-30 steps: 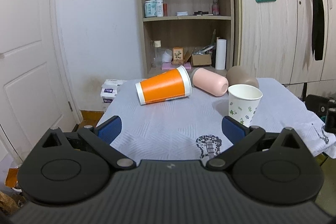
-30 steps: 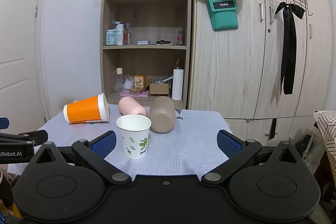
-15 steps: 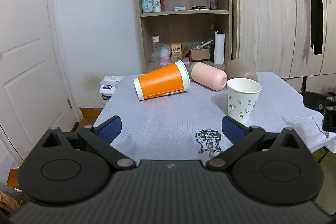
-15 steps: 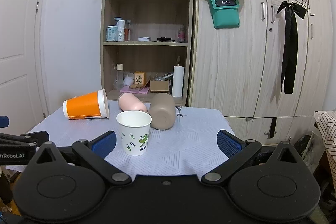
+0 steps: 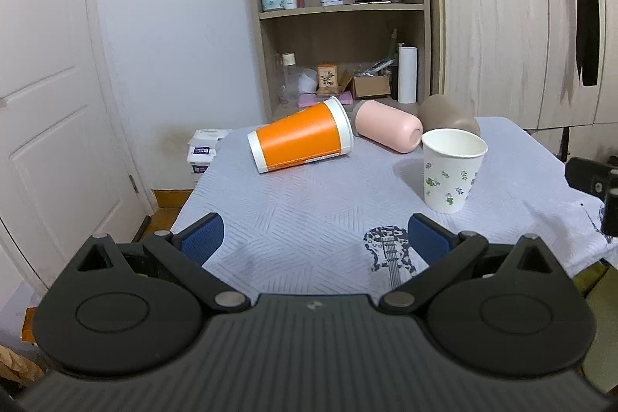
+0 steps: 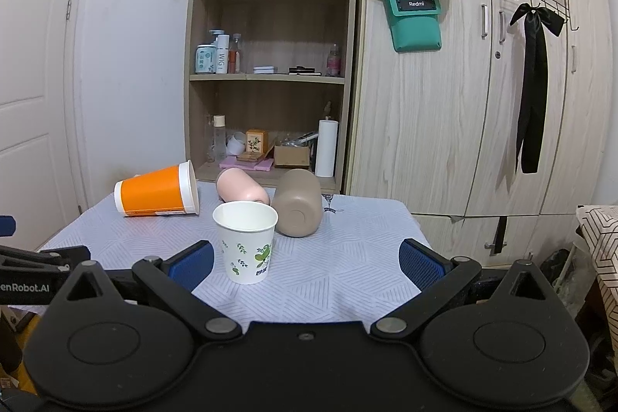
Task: Flip cup upright
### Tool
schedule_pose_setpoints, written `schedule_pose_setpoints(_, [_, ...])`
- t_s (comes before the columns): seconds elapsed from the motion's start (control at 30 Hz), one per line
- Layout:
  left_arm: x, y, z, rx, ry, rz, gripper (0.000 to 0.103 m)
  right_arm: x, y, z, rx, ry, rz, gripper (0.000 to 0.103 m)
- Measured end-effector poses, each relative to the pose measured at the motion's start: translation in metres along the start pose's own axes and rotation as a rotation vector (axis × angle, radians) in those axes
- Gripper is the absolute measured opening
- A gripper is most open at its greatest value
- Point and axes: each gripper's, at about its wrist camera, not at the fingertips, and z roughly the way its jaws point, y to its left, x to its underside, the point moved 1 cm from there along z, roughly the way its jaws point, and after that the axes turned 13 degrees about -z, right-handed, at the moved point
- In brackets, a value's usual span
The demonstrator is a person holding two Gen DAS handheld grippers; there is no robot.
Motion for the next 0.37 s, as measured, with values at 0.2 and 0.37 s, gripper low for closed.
schedule_pose_setpoints(0.2, [0.0011, -0.0008, -0.0049, 0.007, -0.024, 0.014, 0.103, 0.0006, 0.0003, 0.0001, 0.002, 0.003, 0.0, 0.103])
schedule_pose_setpoints(0.37, [-0.0002, -0.001, -0.0064, 0.012, -0.029, 0.021, 0.103, 0.0007, 0.0001, 0.0003, 0.002, 0.002, -0.001, 0.103])
